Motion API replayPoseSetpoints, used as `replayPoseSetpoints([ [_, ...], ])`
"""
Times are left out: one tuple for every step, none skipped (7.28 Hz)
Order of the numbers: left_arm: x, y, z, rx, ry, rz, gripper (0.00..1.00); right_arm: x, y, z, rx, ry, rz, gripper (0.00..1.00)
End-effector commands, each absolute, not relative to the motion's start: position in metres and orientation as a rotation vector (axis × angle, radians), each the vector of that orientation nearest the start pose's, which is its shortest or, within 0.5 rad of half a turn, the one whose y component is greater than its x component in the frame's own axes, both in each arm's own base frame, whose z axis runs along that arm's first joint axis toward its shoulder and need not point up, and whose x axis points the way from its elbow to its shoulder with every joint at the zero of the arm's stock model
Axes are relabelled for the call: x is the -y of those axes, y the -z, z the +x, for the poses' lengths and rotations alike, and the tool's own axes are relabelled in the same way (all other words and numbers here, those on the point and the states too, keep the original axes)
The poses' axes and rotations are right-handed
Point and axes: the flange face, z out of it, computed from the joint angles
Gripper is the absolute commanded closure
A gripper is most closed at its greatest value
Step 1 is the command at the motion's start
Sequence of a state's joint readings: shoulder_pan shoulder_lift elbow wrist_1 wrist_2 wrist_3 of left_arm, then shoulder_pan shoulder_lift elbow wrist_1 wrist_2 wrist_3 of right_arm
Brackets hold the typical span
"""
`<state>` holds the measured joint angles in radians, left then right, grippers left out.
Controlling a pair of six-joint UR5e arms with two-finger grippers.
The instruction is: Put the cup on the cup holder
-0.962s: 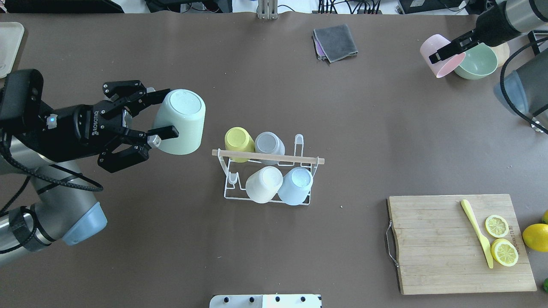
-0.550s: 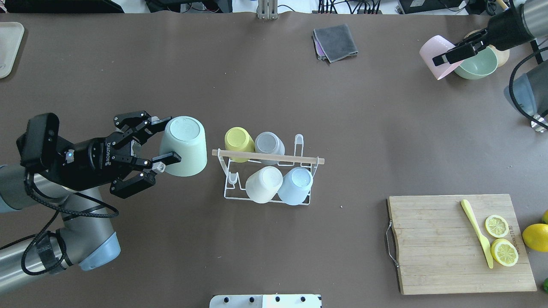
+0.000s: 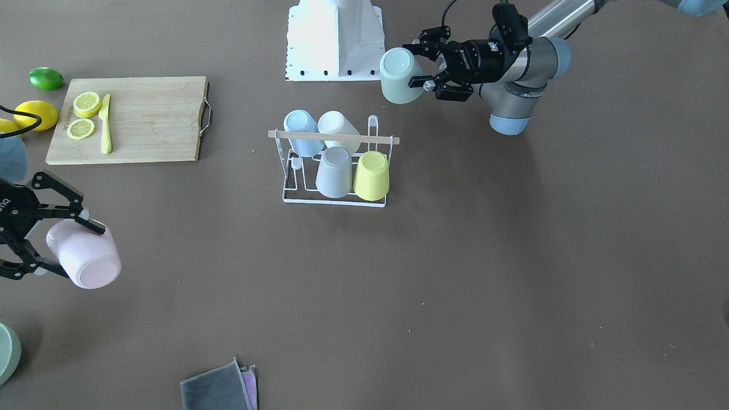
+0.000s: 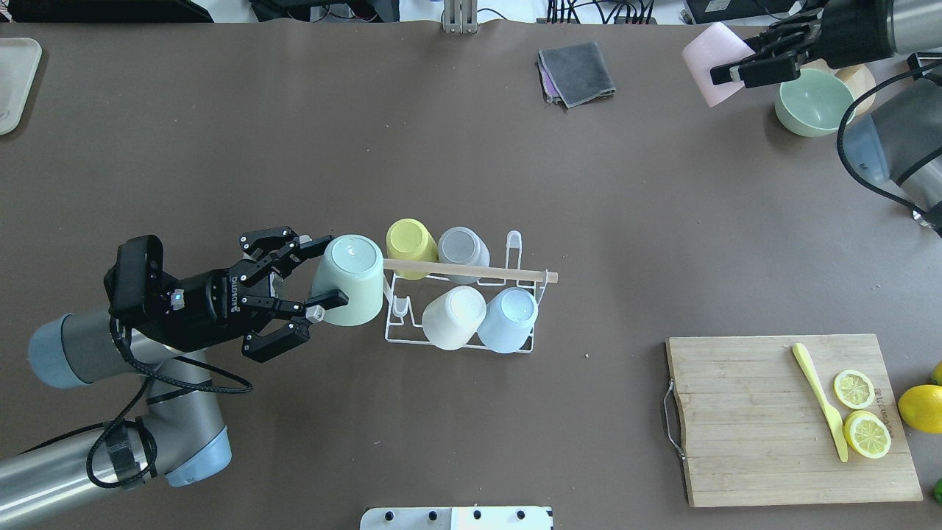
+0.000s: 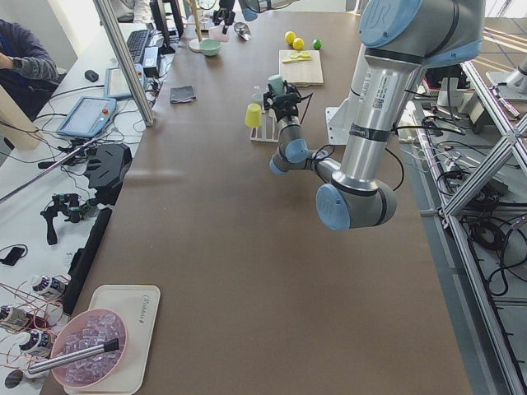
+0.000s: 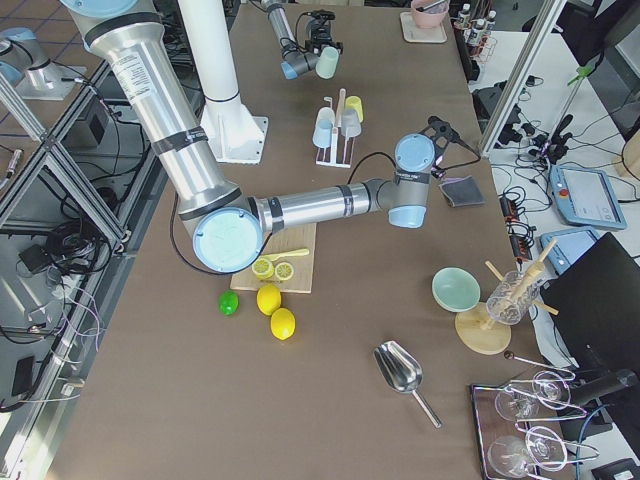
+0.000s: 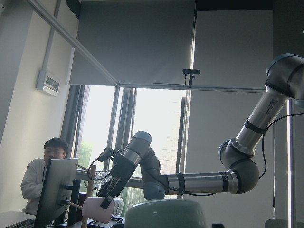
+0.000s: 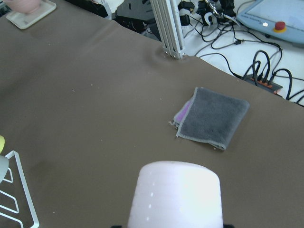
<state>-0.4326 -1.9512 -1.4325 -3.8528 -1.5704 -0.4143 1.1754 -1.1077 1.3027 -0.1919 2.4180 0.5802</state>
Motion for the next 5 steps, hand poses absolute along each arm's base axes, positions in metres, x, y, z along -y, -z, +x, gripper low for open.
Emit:
replayPoseSetpoints([
  [0.343,-0.320,0.438,-1.772,-0.299,1.832,1.00,0.598,-0.331,-0.242,1.320,0.469,1.132,0.64],
  [0.344,-0.320,0.444,-1.771,-0.302,1.825,1.00,0.587,-0.320,-0.268,1.354,0.416,1.208,0.64],
  [0.339,-0.321,0.451,-1.778,-0.311,1.813,1.00,0.571,-0.318,-0.288,1.406,0.386,1.269,0.63],
  [0.338,-0.322,0.451,-1.737,-0.331,1.854,1.00,0.557,-0.319,-0.301,1.460,0.364,1.305,0.62],
  [0.334,-0.322,0.454,-1.738,-0.338,1.855,1.00,0.536,-0.317,-0.332,1.508,0.355,1.325,0.62],
])
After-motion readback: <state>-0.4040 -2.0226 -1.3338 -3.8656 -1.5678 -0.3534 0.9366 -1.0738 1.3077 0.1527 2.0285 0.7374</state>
